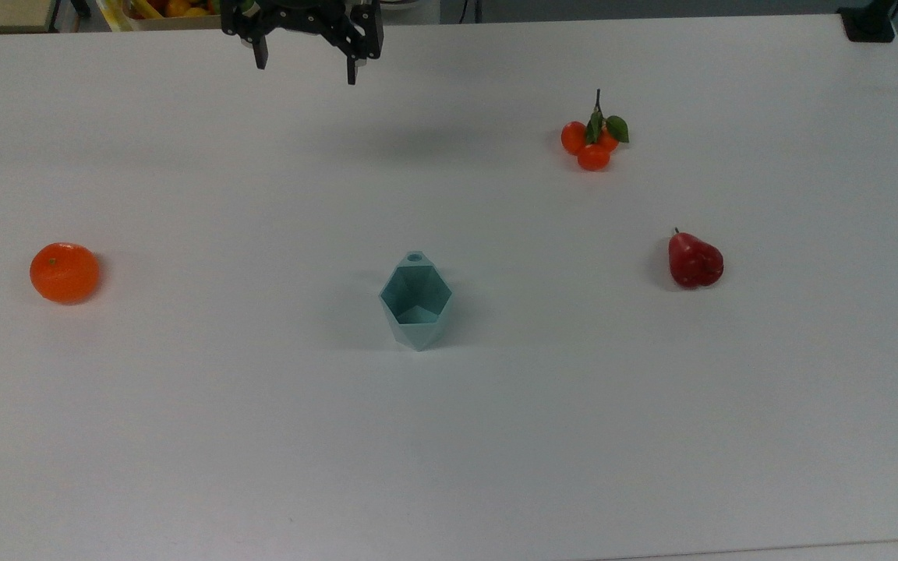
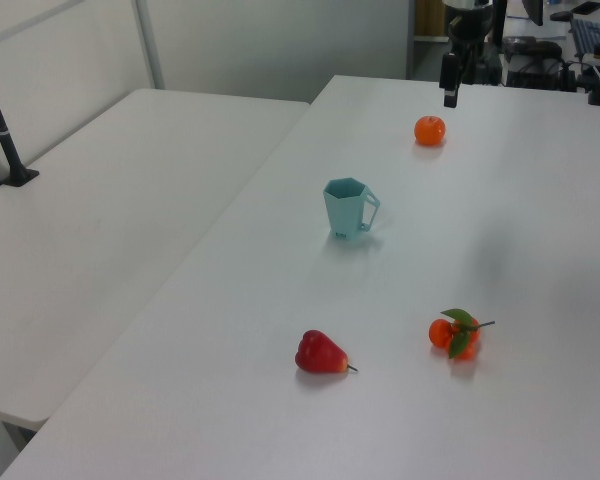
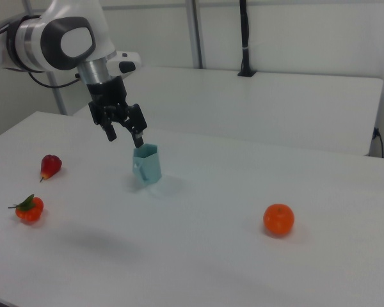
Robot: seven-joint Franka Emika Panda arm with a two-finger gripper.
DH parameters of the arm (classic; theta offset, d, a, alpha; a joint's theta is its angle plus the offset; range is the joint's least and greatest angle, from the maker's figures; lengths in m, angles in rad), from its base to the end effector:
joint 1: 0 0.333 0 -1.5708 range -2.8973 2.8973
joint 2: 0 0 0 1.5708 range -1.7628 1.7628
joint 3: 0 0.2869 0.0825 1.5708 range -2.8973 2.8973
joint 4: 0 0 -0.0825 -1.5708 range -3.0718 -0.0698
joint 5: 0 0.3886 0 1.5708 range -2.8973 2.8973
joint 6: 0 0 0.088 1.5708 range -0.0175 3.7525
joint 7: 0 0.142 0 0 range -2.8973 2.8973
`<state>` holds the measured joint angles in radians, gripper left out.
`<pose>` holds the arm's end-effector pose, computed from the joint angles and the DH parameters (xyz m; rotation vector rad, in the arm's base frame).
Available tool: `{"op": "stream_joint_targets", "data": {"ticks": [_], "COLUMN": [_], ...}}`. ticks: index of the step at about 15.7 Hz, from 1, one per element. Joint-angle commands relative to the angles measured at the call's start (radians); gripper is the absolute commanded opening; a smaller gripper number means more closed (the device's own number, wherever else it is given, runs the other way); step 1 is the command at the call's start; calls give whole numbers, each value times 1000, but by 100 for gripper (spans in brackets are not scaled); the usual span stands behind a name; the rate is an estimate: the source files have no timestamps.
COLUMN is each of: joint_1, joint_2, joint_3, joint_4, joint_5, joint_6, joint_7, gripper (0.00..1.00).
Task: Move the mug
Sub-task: 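Move the open gripper down toward the teal mug's rim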
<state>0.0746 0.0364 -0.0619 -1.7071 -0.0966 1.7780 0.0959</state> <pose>0.5829 -0.0039 0.4929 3.0443 -0.0988 0.0606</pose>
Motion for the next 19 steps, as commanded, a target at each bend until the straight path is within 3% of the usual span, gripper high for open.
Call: {"op": "stream_joint_targets", "data": {"ticks": [1, 8, 15, 19], "joint_1": [5, 20, 111, 113], "joint_2": [-7, 20, 206, 284], "joint_3": [-1, 7, 10, 11], "joint_4": [-11, -13, -28, -23], "joint_5": [6, 6, 8, 11], "joint_6": [-3, 11, 250, 363], "joint_7": [5, 15, 18, 19], "gripper": [100, 100, 100, 100]}}
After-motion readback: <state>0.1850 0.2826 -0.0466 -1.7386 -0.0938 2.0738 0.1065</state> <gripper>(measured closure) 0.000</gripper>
